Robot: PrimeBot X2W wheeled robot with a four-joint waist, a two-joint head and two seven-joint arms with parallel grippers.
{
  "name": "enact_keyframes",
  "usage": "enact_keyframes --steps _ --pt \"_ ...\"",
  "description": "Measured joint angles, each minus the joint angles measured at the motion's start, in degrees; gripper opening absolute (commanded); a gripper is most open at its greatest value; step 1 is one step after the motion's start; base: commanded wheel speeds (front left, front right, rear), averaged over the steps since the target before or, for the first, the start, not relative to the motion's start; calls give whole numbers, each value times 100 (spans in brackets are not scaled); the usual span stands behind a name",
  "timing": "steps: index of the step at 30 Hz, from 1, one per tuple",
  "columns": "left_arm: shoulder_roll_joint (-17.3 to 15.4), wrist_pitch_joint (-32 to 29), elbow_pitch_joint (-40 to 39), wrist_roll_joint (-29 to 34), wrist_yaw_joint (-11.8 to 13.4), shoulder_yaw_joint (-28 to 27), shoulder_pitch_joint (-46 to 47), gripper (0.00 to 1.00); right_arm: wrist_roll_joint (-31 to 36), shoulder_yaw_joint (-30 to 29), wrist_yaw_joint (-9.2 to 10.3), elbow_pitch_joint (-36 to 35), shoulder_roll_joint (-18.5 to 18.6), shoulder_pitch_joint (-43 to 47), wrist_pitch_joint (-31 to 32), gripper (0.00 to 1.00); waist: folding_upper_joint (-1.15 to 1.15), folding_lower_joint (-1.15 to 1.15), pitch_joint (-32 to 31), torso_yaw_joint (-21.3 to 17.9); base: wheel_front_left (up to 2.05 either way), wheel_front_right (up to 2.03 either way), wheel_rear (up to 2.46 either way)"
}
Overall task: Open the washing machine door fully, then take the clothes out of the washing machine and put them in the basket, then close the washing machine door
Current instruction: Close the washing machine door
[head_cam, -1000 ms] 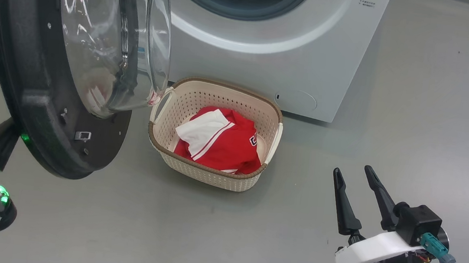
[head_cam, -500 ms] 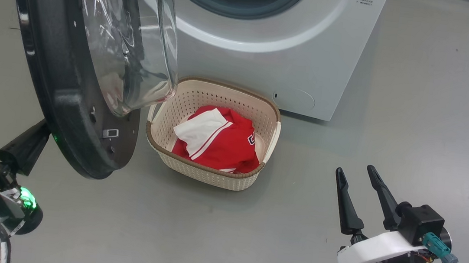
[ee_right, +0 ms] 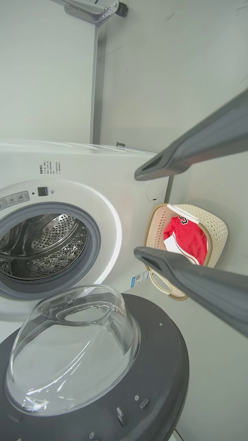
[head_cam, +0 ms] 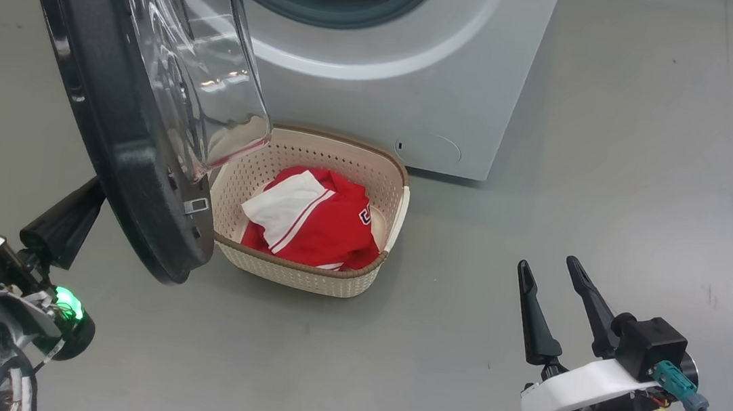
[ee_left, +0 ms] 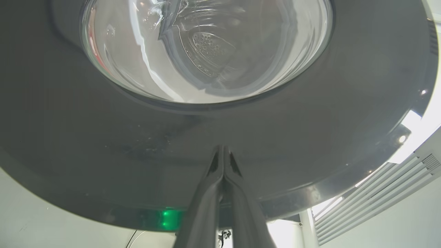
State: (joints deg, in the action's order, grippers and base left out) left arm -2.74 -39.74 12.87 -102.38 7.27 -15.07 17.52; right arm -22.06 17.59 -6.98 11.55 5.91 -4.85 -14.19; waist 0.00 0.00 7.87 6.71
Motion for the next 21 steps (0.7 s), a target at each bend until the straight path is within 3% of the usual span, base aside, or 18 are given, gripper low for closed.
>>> enact_keyframes --steps 21 --pt "43 512 8 -99 0 222 23 0 -1 -10 0 13 -54 -66 0 100 0 0 80 -1038 0 0 0"
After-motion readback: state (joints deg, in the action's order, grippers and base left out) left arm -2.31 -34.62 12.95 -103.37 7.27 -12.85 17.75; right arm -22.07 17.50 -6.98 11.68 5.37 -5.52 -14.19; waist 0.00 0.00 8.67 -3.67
